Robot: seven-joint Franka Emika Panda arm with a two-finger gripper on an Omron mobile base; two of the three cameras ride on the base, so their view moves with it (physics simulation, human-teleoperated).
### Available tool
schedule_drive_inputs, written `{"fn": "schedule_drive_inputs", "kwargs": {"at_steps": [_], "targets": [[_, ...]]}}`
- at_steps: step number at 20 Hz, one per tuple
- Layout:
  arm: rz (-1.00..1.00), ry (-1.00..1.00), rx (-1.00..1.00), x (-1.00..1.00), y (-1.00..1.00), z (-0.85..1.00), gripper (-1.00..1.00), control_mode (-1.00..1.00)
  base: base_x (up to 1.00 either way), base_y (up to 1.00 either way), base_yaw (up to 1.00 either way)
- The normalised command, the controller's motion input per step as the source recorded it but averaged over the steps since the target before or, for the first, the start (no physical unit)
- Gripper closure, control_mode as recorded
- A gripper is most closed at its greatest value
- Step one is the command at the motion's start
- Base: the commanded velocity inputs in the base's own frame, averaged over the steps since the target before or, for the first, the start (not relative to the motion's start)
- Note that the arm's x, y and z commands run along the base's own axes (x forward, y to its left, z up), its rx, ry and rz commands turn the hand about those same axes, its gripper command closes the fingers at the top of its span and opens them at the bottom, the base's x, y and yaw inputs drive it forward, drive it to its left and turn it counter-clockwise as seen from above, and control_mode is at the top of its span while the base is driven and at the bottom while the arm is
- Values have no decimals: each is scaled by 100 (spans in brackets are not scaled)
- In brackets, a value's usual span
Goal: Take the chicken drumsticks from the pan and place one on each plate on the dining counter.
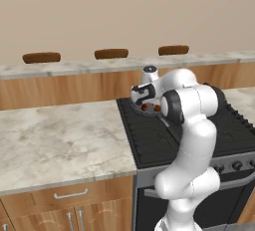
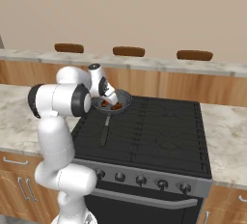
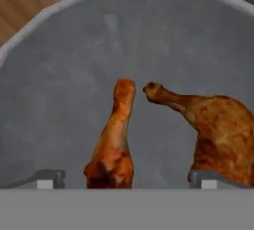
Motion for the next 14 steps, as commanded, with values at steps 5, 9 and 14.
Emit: {"fn": "schedule_drive_inputs", "kwargs": {"at_steps": [5,9,14], "targets": [[-2,0,0,45,1,-34,-100,-100,0,0,0],[-3,0,0,18,13,-31,-100,-100,0,0,0],[-7,0,4,-28,22,-51,-100,-100,0,0,0]]}}
